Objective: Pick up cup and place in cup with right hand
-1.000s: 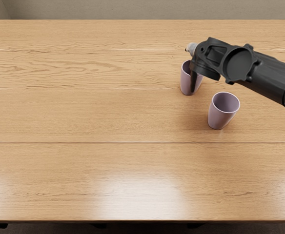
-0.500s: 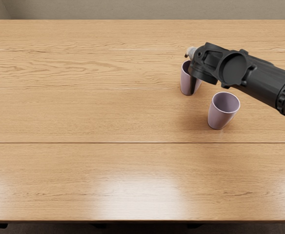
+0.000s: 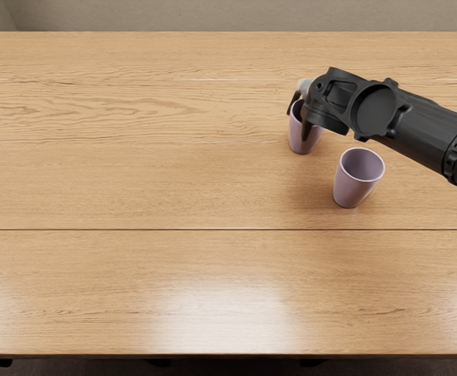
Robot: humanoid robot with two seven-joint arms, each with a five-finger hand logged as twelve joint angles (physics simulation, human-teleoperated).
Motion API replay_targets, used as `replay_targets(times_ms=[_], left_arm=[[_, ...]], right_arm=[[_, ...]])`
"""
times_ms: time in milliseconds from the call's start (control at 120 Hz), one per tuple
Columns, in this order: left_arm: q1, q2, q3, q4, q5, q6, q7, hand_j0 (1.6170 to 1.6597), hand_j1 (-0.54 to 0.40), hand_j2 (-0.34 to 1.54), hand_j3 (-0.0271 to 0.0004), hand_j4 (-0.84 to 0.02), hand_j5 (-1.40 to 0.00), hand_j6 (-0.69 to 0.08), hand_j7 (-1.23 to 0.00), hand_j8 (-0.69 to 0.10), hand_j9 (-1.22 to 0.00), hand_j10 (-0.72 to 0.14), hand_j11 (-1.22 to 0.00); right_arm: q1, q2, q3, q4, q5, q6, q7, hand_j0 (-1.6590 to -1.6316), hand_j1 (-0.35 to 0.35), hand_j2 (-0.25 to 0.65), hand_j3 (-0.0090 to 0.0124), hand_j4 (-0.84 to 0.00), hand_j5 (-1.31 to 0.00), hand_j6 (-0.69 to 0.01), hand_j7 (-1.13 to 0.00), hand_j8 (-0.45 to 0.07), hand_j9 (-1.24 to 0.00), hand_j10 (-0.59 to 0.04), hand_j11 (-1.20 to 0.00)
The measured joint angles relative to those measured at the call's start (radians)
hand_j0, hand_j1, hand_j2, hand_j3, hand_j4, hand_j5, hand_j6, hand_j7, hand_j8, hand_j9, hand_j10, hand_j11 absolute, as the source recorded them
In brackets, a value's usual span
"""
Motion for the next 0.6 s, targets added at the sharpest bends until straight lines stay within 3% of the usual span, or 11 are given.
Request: replay_targets(times_ms=[33, 58, 133, 167, 200, 242, 292, 367, 475, 533, 600], left_arm=[[0.000, 0.000, 0.000, 0.000, 0.000, 0.000, 0.000, 1.6580, 0.345, 0.00, 0.0003, -0.004, 0.00, -0.004, 0.00, -0.004, 0.00, -0.004, 0.00], [0.000, 0.000, 0.000, 0.000, 0.000, 0.000, 0.000, 1.6580, 0.345, 0.00, 0.0003, -0.004, 0.00, -0.004, 0.00, -0.004, 0.00, -0.004, 0.00], [0.000, 0.000, 0.000, 0.000, 0.000, 0.000, 0.000, 1.6580, 0.345, 0.00, 0.0002, -0.004, 0.00, -0.004, 0.00, -0.004, 0.00, -0.004, 0.00], [0.000, 0.000, 0.000, 0.000, 0.000, 0.000, 0.000, 1.6580, 0.345, 0.00, 0.0002, -0.004, 0.00, -0.004, 0.00, -0.004, 0.00, -0.004, 0.00], [0.000, 0.000, 0.000, 0.000, 0.000, 0.000, 0.000, 1.6580, 0.345, 0.00, 0.0002, -0.004, 0.00, -0.004, 0.00, -0.004, 0.00, -0.004, 0.00], [0.000, 0.000, 0.000, 0.000, 0.000, 0.000, 0.000, 1.6581, 0.345, 0.00, 0.0002, -0.004, 0.00, -0.004, 0.00, -0.004, 0.00, -0.004, 0.00], [0.000, 0.000, 0.000, 0.000, 0.000, 0.000, 0.000, 1.6581, 0.345, 0.00, 0.0002, -0.004, 0.00, -0.004, 0.00, -0.004, 0.00, -0.004, 0.00], [0.000, 0.000, 0.000, 0.000, 0.000, 0.000, 0.000, 1.6581, 0.345, 0.00, 0.0002, -0.004, 0.00, -0.004, 0.00, -0.004, 0.00, -0.004, 0.00], [0.000, 0.000, 0.000, 0.000, 0.000, 0.000, 0.000, 1.6581, 0.345, 0.00, 0.0002, -0.004, 0.00, -0.004, 0.00, -0.004, 0.00, -0.004, 0.00], [0.000, 0.000, 0.000, 0.000, 0.000, 0.000, 0.000, 1.6581, 0.345, 0.00, 0.0002, -0.004, 0.00, -0.004, 0.00, -0.004, 0.00, -0.004, 0.00], [0.000, 0.000, 0.000, 0.000, 0.000, 0.000, 0.000, 1.6581, 0.345, 0.00, 0.0002, -0.004, 0.00, -0.004, 0.00, -0.004, 0.00, -0.004, 0.00]], right_arm=[[0.001, -0.001, 0.000, 0.000, 0.004, 0.002, 0.000, -1.6549, 0.207, 0.017, 0.0016, -0.502, -0.72, -0.133, -0.71, -0.081, -0.72, -0.154, -0.73], [0.002, -0.003, 0.001, 0.001, 0.007, 0.002, 0.000, -1.6546, 0.206, 0.028, 0.0000, -0.503, -0.74, -0.152, -0.72, -0.102, -0.74, -0.156, -0.74], [0.009, -0.007, 0.012, 0.002, 0.016, 0.012, 0.000, -1.6523, 0.202, 0.040, -0.0001, -0.500, -0.80, -0.159, -0.75, -0.076, -0.79, -0.169, -0.77], [0.014, -0.012, 0.026, 0.004, 0.017, 0.023, 0.000, -1.6510, 0.221, 0.097, -0.0001, -0.499, -0.82, -0.163, -0.76, -0.073, -0.81, -0.170, -0.79], [0.021, -0.018, 0.038, 0.006, 0.019, 0.034, 0.000, -1.6512, 0.204, 0.082, 0.0011, -0.512, -0.84, -0.174, -0.77, -0.067, -0.81, -0.168, -0.80], [0.031, -0.029, 0.055, 0.009, 0.020, 0.055, 0.000, -1.6515, 0.174, 0.027, 0.0008, -0.525, -0.84, -0.177, -0.78, -0.065, -0.82, -0.170, -0.81], [0.042, -0.047, 0.096, 0.017, 0.020, 0.097, 0.001, -1.6522, 0.186, 0.037, 0.0011, -0.534, -0.85, -0.172, -0.79, -0.064, -0.82, -0.166, -0.82], [0.065, -0.096, 0.146, 0.055, 0.024, 0.157, 0.001, -1.6526, 0.188, 0.053, -0.0003, -0.529, -0.87, -0.166, -0.79, -0.058, -0.82, -0.172, -0.83], [0.109, -0.228, 0.163, 0.184, 0.043, 0.216, 0.001, -1.6525, 0.152, -0.002, -0.0010, -0.542, -0.87, -0.184, -0.80, -0.083, -0.82, -0.198, -0.82], [0.125, -0.340, 0.161, 0.301, 0.048, 0.231, 0.001, -1.6527, 0.198, 0.091, -0.0005, -0.546, -0.88, -0.181, -0.81, -0.074, -0.82, -0.192, -0.82], [0.138, -0.477, 0.161, 0.439, 0.055, 0.242, 0.000, -1.6515, 0.190, 0.040, -0.0003, -0.507, -0.89, -0.159, -0.81, -0.049, -0.82, -0.166, -0.82]])
